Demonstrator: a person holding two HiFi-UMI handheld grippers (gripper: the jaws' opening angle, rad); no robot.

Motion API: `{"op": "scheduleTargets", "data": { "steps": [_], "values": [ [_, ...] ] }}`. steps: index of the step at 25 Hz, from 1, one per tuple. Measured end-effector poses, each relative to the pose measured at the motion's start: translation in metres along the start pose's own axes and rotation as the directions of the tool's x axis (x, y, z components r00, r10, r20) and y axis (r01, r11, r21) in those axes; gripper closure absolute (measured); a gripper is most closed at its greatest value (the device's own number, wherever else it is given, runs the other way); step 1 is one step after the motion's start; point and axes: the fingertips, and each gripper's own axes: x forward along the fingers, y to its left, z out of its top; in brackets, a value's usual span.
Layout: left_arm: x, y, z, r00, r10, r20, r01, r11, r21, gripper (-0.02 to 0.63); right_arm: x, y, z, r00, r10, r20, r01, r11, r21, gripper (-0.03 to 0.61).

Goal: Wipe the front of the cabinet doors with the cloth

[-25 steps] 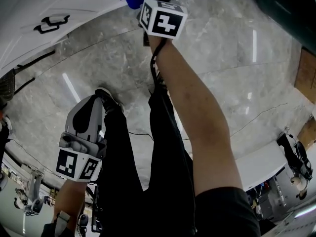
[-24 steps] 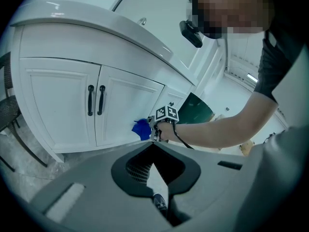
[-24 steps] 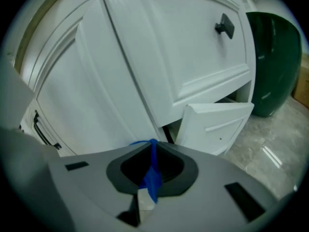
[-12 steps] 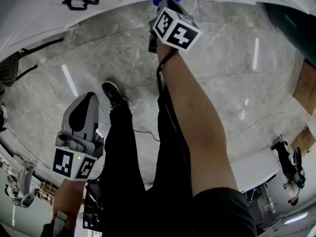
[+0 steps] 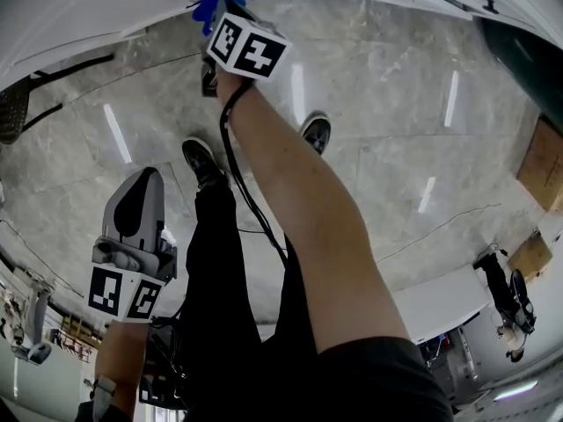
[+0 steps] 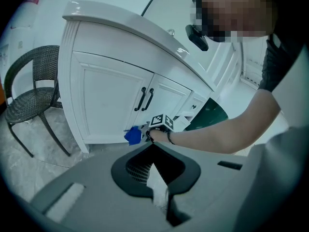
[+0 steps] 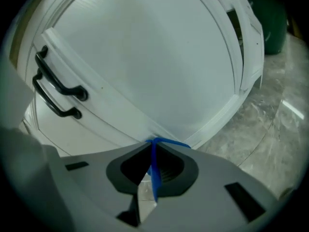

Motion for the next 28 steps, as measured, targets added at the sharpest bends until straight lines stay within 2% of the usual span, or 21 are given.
{"op": "scheduleTargets", "data": {
  "steps": [4,6,9,14,22,28],
  "values": [
    [0.012,-0.004,-0.006,1.000,0.005,-0.008,-0.005,1.000,-0.008,0.615,0.017,-0.014,0.007,0.998,-0.012,-0.067,0.002,0.989,-0.151,0.549],
    [0.019,-0.011,-0.009,1.000,-0.004,-0.015,0.004,1.000,-0.012,0.615,0.015,-0.031,0.024,0.998,-0.029,-0.048,0.022,0.991,-0.133,0.549],
    [0.032,-0.031,-0.011,0.999,-0.029,-0.027,0.029,1.000,-0.002,0.615,0.002,-0.062,0.050,0.998,-0.061,-0.001,0.060,0.997,-0.049,0.549],
    [0.057,-0.069,-0.004,0.997,-0.069,-0.039,0.070,0.997,0.027,0.615,-0.030,-0.114,0.085,0.994,-0.101,0.047,0.102,0.995,-0.018,0.549],
    [0.086,-0.120,-0.003,0.992,-0.113,-0.059,0.117,0.991,0.068,0.615,-0.072,-0.159,0.139,0.989,-0.110,0.101,0.120,0.988,-0.098,0.549],
    [0.082,-0.125,0.005,0.991,-0.127,-0.044,0.130,0.988,0.079,0.615,-0.096,-0.159,0.148,0.987,-0.100,0.126,0.114,0.987,-0.112,0.549]
  ]
}}
